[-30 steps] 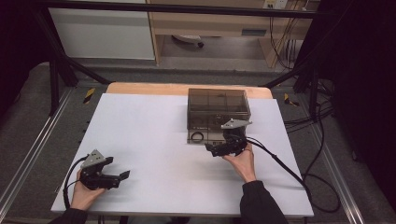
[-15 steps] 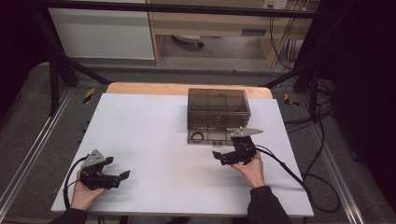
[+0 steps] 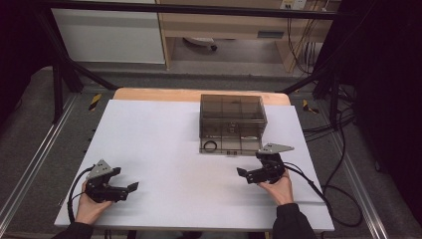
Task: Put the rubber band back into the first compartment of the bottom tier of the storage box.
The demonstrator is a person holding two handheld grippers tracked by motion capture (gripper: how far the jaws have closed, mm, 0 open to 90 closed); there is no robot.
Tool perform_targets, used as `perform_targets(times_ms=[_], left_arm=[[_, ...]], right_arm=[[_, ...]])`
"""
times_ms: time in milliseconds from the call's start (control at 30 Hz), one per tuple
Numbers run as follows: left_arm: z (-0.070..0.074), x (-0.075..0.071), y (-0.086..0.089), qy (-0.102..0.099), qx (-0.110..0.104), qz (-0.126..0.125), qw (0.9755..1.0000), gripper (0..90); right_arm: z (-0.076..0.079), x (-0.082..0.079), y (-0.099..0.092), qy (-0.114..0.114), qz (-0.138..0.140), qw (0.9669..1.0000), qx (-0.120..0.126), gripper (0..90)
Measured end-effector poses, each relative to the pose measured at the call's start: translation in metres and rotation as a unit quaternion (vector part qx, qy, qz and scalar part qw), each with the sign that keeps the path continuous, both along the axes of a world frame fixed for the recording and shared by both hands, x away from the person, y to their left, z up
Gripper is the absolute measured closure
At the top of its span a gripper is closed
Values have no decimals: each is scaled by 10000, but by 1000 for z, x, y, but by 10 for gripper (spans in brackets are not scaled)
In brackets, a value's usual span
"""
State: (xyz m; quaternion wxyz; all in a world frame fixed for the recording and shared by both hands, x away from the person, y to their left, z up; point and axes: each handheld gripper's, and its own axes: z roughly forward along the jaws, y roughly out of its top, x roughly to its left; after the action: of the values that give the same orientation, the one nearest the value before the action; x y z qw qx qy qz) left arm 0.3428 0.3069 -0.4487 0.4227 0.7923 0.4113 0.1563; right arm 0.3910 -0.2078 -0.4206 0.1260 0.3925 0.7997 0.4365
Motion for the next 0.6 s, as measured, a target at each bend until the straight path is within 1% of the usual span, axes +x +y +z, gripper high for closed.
perform_targets(times_ms=[100, 167, 367, 400, 600], left_arm=[[0, 0, 0, -2, 8, -5, 10000, 59], [0, 0, 0, -3, 5, -6, 10000, 59], [0, 0, 0, 5, 14, -11, 10000, 59], [0, 0, 0, 6, 11, -14, 10000, 59], [-1, 0, -1, 13, 8, -25, 10000, 59]], right_arm=[[-2, -4, -8, 12, -28, 10000, 11, 7], [-4, -7, -13, -24, -31, 10000, 34, 7], [-10, -14, -25, 21, -76, 9999, 68, 6], [-11, -16, -27, 44, -68, 9999, 73, 6], [-17, -24, -36, 15, 14, 9999, 123, 6]])
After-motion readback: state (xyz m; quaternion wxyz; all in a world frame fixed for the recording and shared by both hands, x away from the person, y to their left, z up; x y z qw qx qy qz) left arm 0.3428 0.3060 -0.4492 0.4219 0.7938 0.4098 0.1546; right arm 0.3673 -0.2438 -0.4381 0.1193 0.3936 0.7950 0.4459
